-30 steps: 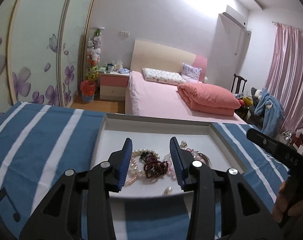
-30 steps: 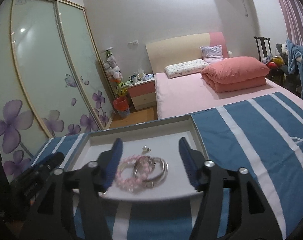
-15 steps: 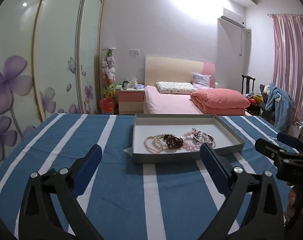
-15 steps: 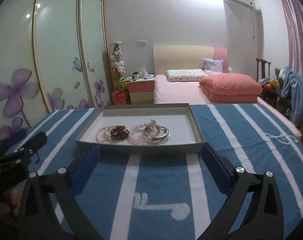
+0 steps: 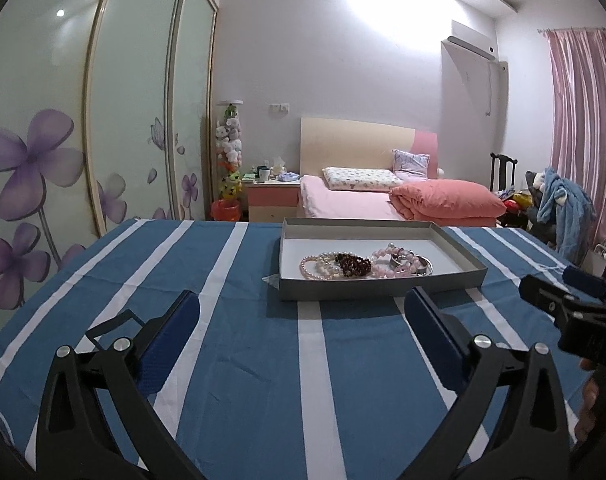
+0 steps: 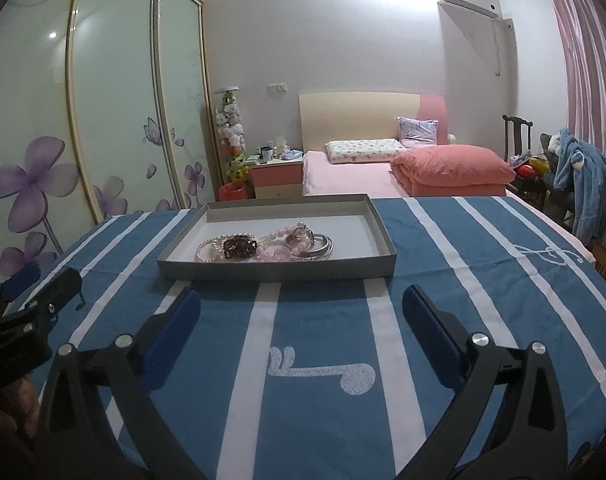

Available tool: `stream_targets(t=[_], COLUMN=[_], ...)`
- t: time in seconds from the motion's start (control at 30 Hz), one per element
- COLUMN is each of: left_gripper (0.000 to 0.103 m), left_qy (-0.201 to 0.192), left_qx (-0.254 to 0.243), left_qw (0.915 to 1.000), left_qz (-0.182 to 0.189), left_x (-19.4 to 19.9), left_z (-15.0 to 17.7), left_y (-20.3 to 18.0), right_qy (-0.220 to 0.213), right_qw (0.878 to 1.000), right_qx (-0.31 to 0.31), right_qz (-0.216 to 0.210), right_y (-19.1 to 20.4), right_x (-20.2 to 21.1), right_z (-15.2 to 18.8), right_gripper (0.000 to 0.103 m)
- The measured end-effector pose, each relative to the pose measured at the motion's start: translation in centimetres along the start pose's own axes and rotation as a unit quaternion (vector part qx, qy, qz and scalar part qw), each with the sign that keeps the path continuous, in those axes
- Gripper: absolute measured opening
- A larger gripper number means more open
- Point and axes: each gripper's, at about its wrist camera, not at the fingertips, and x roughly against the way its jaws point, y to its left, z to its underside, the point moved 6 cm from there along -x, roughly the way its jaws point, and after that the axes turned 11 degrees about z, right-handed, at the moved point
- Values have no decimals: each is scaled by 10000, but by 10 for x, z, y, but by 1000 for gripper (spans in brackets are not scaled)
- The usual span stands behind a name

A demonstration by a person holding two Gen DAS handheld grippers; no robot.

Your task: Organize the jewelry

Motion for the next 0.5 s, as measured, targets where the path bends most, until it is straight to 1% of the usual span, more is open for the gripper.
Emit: stream_targets(t=[0.5], left_gripper=[101], left_qy=[12], left_qx=[32], left_qw=[10000], left_qz=[50], left_x=[-1], left_z=[1], left_y=[-3], right_qy=[-35], right_qw=[10000], right_qx=[-11], right_qz=[-2], right_y=[-2], right_x=[4], right_z=[1], right_gripper=[98])
